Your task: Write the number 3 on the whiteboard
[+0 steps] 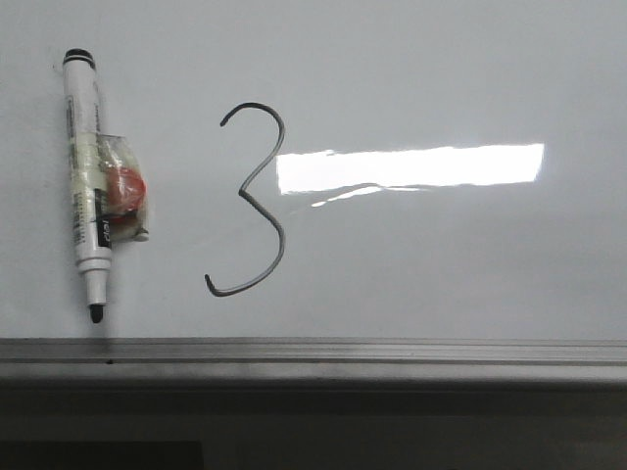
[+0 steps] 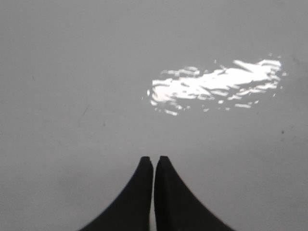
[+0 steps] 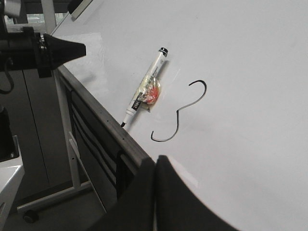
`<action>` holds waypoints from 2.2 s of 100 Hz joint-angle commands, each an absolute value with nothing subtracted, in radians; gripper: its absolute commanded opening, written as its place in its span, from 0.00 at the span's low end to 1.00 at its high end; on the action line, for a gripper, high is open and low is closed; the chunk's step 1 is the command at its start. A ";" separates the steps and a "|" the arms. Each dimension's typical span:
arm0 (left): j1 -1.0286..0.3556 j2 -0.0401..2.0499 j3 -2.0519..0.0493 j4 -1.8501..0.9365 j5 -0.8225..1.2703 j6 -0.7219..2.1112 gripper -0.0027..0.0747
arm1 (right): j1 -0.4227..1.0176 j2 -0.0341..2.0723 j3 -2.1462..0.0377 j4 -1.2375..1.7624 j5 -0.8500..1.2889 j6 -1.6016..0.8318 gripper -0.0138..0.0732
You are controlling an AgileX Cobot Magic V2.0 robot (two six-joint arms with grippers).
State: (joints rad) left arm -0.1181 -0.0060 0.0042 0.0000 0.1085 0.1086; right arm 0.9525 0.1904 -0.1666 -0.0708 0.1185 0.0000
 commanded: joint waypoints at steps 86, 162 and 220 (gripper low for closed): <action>-0.107 -0.028 0.037 -0.024 0.276 0.057 0.01 | 0.946 0.198 -0.194 -0.082 0.046 0.000 0.10; -0.107 -0.028 0.037 -0.024 0.276 0.057 0.01 | 0.685 0.202 -0.189 -0.082 0.054 0.000 0.10; -0.107 -0.028 0.037 -0.024 0.276 0.057 0.01 | -0.089 0.012 -0.011 0.007 -0.051 0.000 0.10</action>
